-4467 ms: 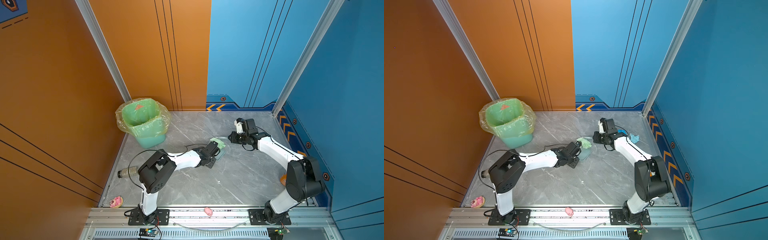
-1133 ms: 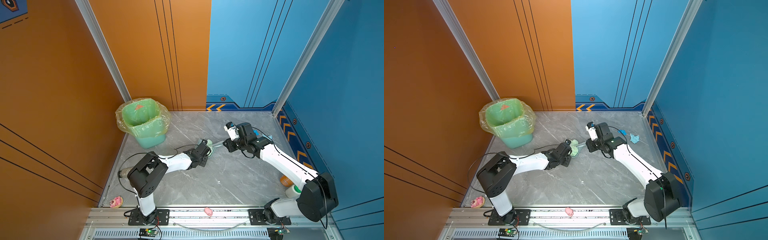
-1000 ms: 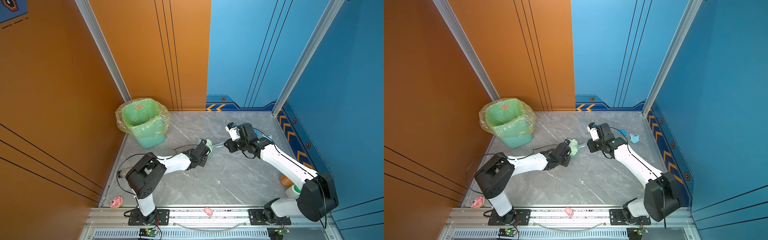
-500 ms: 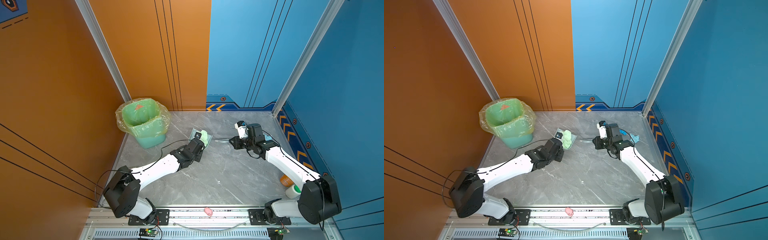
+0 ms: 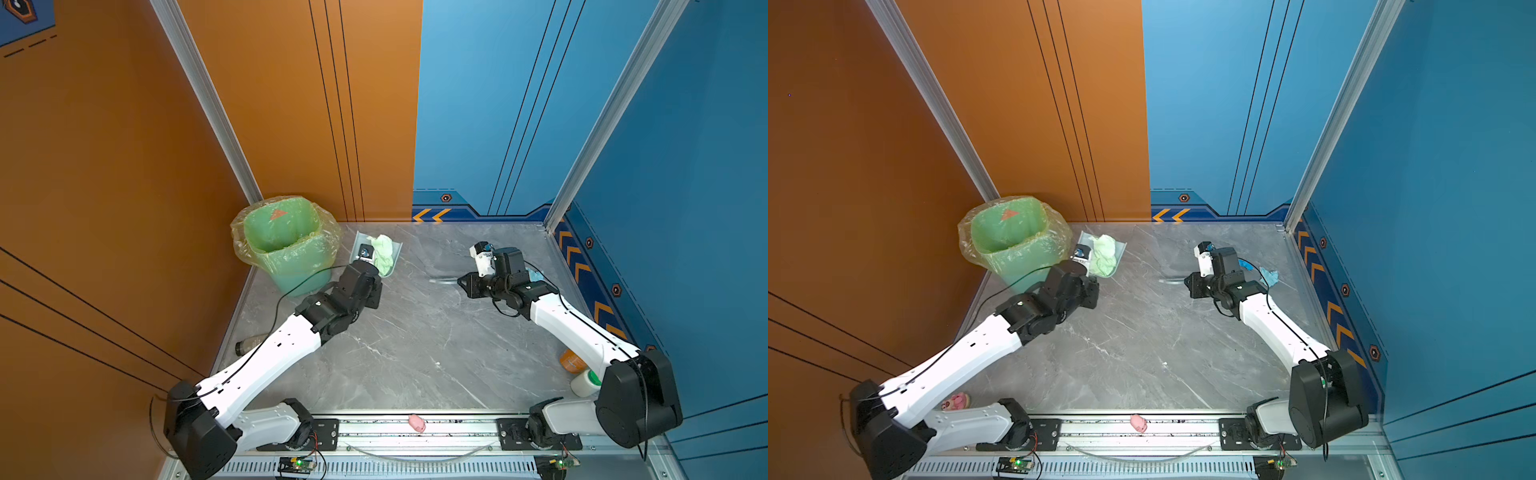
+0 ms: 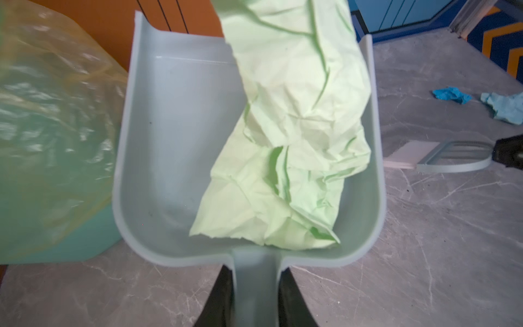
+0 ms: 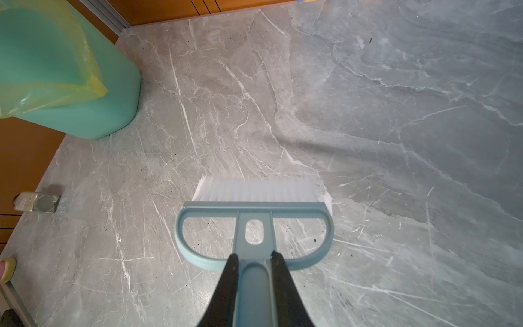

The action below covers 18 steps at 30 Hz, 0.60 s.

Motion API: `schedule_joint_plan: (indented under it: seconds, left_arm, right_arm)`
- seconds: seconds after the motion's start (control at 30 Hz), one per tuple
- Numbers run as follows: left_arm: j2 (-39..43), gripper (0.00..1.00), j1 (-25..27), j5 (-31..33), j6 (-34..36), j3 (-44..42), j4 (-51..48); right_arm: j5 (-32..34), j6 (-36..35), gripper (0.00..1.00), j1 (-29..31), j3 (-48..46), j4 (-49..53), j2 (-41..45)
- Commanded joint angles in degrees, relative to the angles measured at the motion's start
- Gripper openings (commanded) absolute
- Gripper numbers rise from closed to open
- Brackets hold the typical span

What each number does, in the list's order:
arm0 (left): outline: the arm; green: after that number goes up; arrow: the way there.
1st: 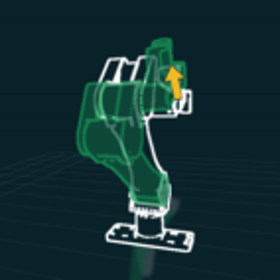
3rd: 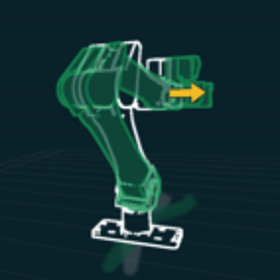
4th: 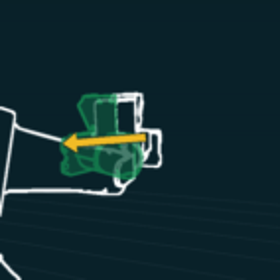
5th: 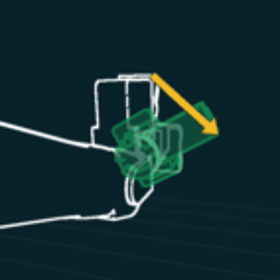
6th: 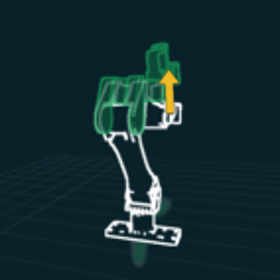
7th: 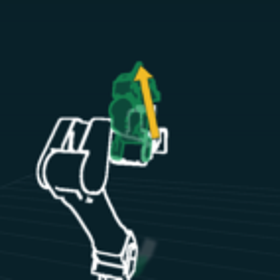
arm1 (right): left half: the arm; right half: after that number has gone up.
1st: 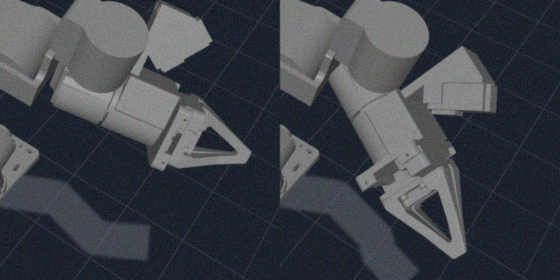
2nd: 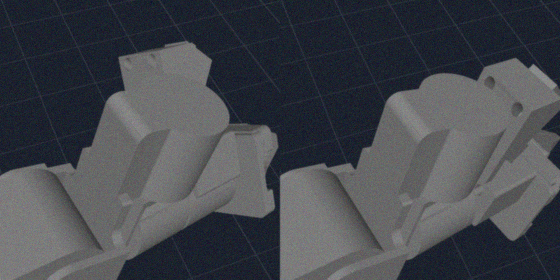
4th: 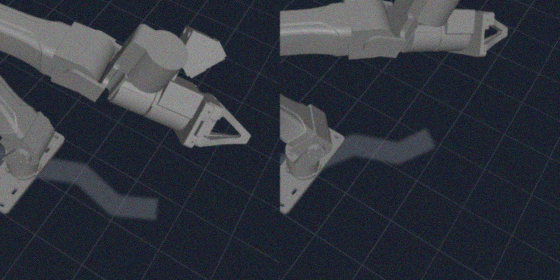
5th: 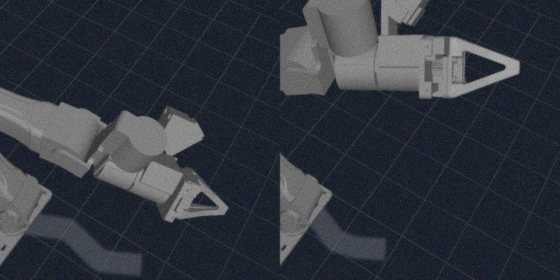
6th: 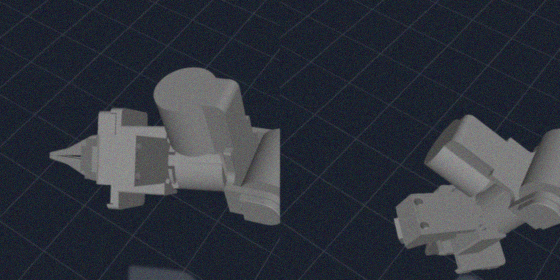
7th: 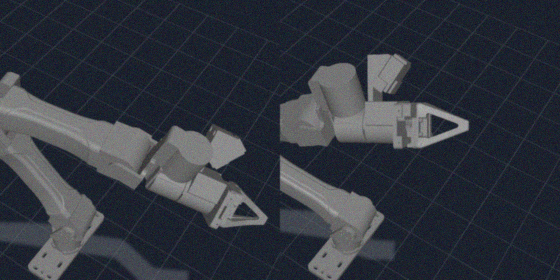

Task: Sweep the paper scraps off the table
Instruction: 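Lift the dustpan with the left gripper and carry it to the green bin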

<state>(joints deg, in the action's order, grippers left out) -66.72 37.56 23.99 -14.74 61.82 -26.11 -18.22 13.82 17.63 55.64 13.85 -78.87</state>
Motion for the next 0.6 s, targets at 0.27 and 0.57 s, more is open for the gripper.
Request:
schedule_joint_plan:
  seconds: [0.27, 0.57]
  left_arm:
    - [4.9, 0.0, -12.2, -4.3, 2.5, 8.6, -10.8]
    - [2.6, 0.0, -18.4, -5.1, 5.0, 15.5, -14.6]
  right_arm:
    - [0.2, 0.0, 0.0, 1.2, -0.6, -1.5, -2.7]
    - [-0.2, -0.3, 0.0, 1.5, -0.6, -2.2, -4.0]
